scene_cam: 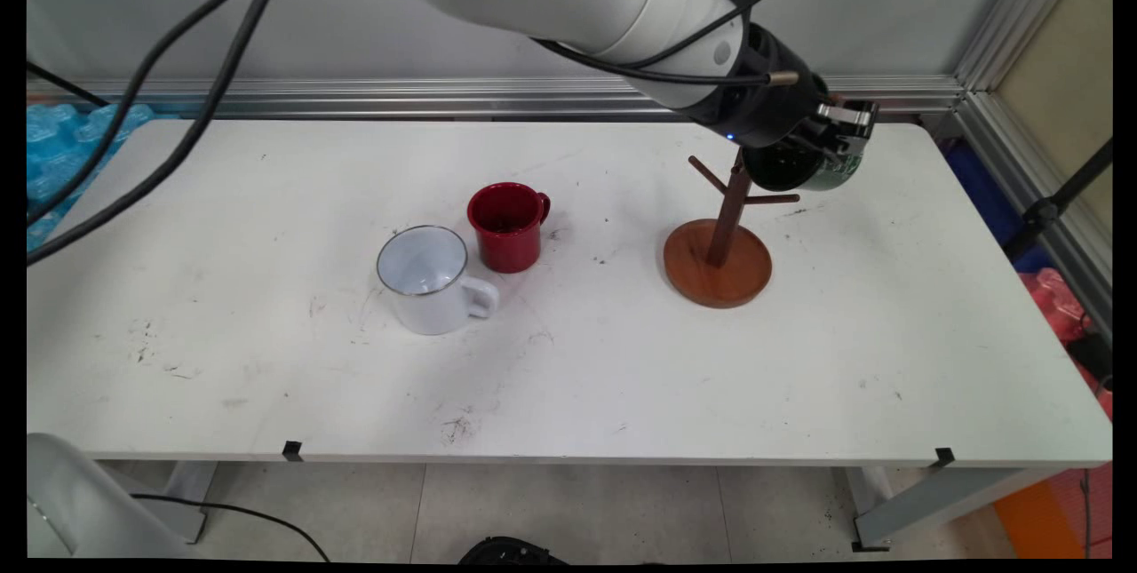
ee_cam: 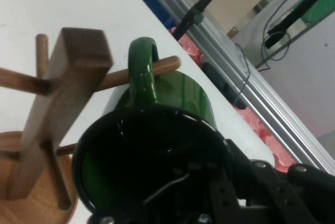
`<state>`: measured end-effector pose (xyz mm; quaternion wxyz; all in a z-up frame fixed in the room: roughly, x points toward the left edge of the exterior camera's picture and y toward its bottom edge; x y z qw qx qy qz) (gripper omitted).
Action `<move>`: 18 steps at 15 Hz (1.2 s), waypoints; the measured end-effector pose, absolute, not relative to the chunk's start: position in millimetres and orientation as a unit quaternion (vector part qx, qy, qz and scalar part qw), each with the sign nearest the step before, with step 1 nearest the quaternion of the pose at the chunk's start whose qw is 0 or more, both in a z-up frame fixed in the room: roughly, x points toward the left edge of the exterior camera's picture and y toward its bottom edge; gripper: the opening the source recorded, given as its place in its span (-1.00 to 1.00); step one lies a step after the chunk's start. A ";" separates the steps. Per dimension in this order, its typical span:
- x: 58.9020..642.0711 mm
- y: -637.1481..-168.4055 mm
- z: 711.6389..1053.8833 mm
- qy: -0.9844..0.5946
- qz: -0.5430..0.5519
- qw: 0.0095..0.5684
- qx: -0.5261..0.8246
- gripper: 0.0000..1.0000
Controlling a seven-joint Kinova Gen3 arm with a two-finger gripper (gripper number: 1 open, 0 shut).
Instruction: Place the picked object on the table
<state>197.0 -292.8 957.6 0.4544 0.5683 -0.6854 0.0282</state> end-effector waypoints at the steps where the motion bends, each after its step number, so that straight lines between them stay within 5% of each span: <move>1: 197.2 -290.6 960.1 -0.686 0.027 0.457 0.565 -1.00; 18: 204.7 -250.6 992.6 -0.706 0.012 0.489 0.512 -1.00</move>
